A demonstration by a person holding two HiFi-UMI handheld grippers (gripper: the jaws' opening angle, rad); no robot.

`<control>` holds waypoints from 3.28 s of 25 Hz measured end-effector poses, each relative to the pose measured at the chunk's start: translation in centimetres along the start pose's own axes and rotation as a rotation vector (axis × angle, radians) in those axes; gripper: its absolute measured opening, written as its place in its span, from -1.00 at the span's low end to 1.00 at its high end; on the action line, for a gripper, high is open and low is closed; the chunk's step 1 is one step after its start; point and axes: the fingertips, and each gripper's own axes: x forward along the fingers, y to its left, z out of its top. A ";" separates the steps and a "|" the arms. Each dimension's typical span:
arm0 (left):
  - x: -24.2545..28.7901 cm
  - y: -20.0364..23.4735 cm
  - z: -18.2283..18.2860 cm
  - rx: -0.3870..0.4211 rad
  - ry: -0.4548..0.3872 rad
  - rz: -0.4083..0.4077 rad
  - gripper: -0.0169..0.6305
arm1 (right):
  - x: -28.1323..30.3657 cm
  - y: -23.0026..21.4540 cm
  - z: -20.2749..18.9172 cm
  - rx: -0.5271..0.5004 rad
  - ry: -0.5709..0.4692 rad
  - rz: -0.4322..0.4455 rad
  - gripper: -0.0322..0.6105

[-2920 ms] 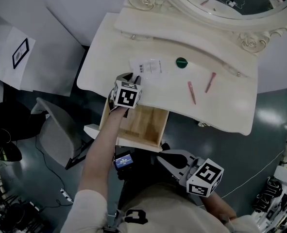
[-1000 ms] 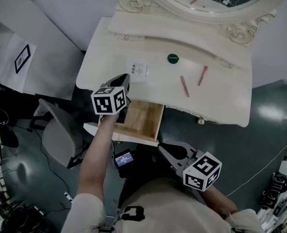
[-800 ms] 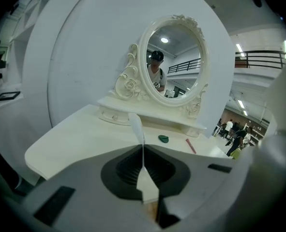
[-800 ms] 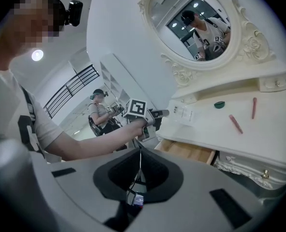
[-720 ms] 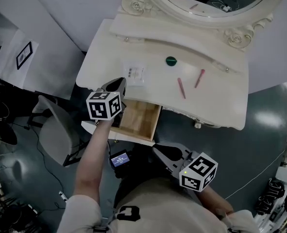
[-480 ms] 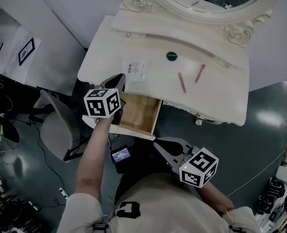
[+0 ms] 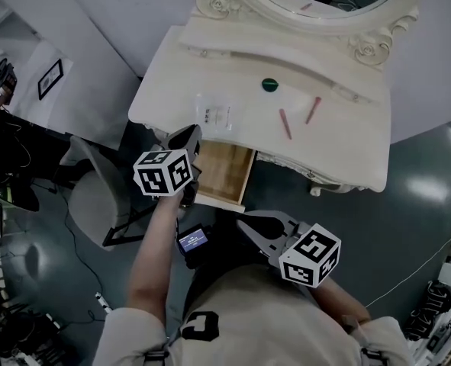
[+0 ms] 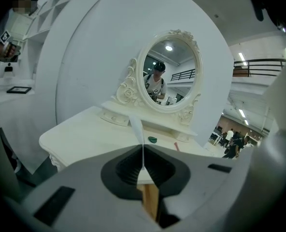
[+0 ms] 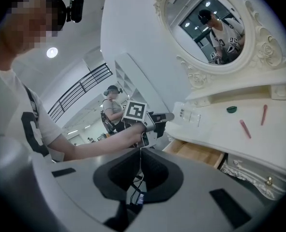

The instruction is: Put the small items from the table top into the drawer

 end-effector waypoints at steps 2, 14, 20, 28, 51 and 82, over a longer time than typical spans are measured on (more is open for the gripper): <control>-0.7 -0.8 0.0 0.001 -0.004 0.003 -0.76 | -0.3 0.4 0.0 -0.010 0.002 0.022 -0.81; -4.7 -3.5 -0.7 0.014 -0.044 -0.009 -0.76 | -1.6 2.0 -0.7 -0.069 -0.002 0.060 -0.81; -6.9 -4.9 -0.8 0.019 -0.070 -0.007 -0.76 | -2.5 2.8 -0.8 -0.094 -0.011 0.071 -0.81; -8.7 -7.2 -1.2 0.048 -0.066 -0.004 -0.76 | -4.9 3.5 -0.1 -0.115 -0.070 0.059 -0.81; -10.6 -10.2 -5.2 0.078 0.001 0.030 -0.76 | -8.5 2.8 -1.2 -0.114 -0.125 0.080 -0.81; -7.7 2.1 -11.3 -0.095 0.221 0.044 -0.76 | 1.6 1.0 -1.7 -0.040 0.093 0.116 -0.81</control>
